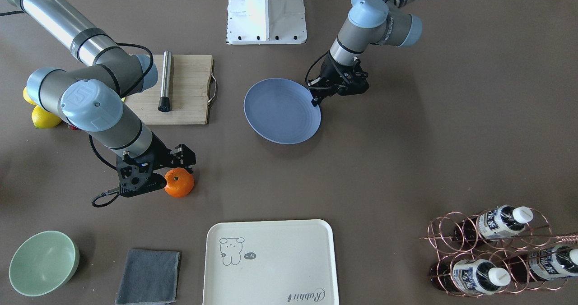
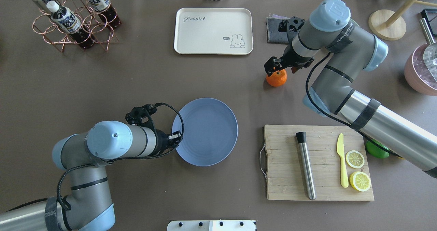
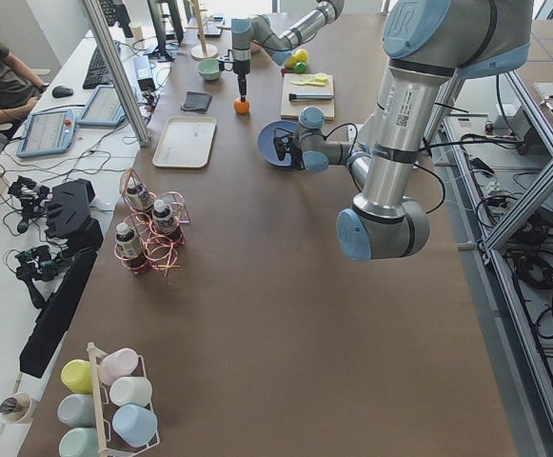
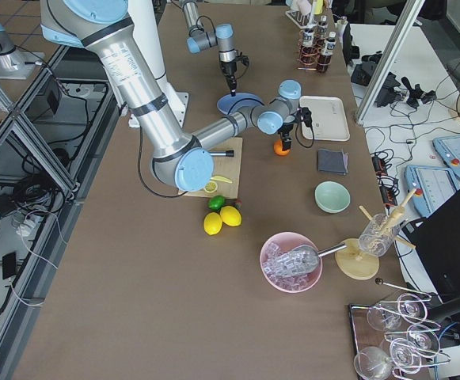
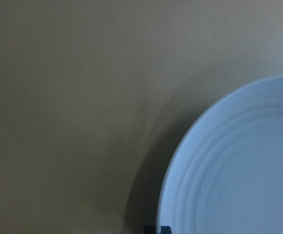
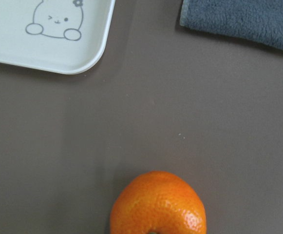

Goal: Pick orange to plate
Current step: 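Close the right gripper on the orange while the left gripper pushes the plate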

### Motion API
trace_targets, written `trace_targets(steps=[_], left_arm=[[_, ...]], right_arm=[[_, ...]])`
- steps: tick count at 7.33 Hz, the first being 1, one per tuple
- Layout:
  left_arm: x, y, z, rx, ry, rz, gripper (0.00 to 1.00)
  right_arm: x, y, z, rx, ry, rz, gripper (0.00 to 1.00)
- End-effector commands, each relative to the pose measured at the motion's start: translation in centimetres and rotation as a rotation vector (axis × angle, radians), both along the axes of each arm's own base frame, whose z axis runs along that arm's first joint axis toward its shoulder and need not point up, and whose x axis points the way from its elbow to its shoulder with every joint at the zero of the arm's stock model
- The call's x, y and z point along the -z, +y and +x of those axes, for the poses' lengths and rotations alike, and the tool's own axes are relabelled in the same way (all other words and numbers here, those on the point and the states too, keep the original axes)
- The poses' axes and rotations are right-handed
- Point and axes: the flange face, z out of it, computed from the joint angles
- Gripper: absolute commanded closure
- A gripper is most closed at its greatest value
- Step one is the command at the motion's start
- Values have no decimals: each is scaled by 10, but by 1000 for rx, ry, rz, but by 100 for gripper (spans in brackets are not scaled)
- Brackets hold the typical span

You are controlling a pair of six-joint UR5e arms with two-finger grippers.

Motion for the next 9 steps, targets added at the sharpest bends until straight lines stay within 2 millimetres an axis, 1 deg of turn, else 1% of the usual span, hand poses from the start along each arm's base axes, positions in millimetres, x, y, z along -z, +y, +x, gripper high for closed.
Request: trace_targets(steps=[1, 2, 3, 4, 5, 6, 7, 8, 9], left_arm=[[16, 15, 14, 14, 12, -30, 100], [23, 25, 24, 16, 15, -25, 100], [25, 30, 26, 13, 12, -23, 100], [31, 29, 27, 12, 20, -20, 43], [38, 25, 20, 19, 28, -13, 3], [46, 19, 5, 28, 15, -12, 3], [58, 11, -13, 32, 23, -11, 3], [66, -8, -35, 13, 39, -7, 3], [66, -34, -59, 10, 44, -2, 3]], right_arm=[[-14, 2, -16, -7, 41, 5, 0], [-8, 3, -22, -5, 38, 5, 0], [-10, 6, -27, 1, 41, 2, 0], [-10, 6, -27, 0, 42, 0, 1], [-9, 6, -28, -9, 39, -11, 52], [-7, 5, -27, -10, 35, -7, 100], [22, -3, -27, -11, 10, 5, 100], [48, -5, -29, -11, 2, 9, 100], [77, -2, -30, -27, -15, -2, 100]])
